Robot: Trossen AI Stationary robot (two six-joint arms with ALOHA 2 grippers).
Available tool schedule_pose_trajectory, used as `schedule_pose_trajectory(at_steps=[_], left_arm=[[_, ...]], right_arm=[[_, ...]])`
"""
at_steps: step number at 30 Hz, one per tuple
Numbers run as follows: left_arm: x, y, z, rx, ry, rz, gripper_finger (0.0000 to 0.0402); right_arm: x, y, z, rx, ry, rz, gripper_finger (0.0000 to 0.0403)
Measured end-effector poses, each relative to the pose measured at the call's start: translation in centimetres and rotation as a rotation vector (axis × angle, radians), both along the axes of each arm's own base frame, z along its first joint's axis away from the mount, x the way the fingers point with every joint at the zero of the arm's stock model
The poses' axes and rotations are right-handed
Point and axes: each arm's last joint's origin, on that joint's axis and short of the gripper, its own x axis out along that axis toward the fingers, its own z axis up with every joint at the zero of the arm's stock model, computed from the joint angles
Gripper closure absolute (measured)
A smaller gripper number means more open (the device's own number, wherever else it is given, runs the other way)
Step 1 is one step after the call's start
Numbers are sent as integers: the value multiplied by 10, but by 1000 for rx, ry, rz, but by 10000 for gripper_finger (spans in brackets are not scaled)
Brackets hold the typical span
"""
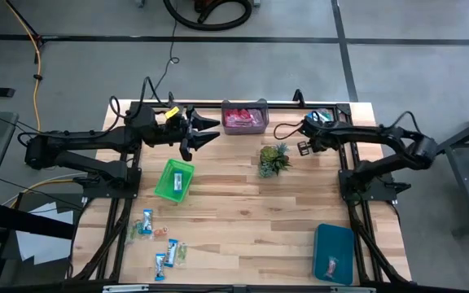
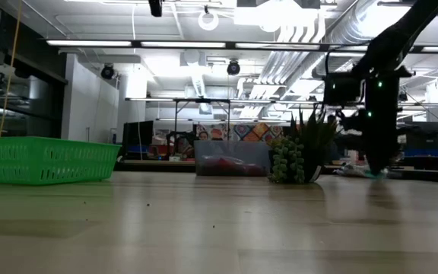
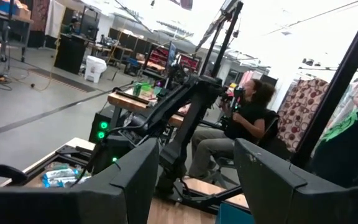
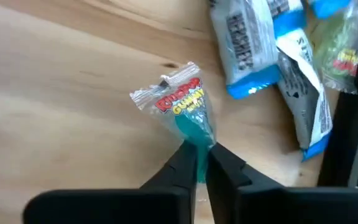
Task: Sort candy
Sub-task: Put the transparent candy into the blue bin
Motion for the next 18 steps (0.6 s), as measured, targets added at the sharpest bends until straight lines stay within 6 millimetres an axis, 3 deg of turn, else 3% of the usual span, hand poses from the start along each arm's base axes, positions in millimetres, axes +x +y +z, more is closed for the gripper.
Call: schedule_pose_trajectory(at_steps=[4, 10, 15, 18], left_arm=[[-1, 3, 0, 0, 1, 13, 204], [-3, 8, 5, -50, -58, 24, 204], [-6, 8, 15, -78, -156, 13, 204], [-6, 7, 16, -46, -162, -9, 204]], right_arm=[[2, 7, 30, -56, -69, 68, 393], [4, 19, 104, -263, -312, 196, 399], [6, 38, 164, -376, -677, 498, 400], [10, 51, 189, -416, -935, 666, 401]])
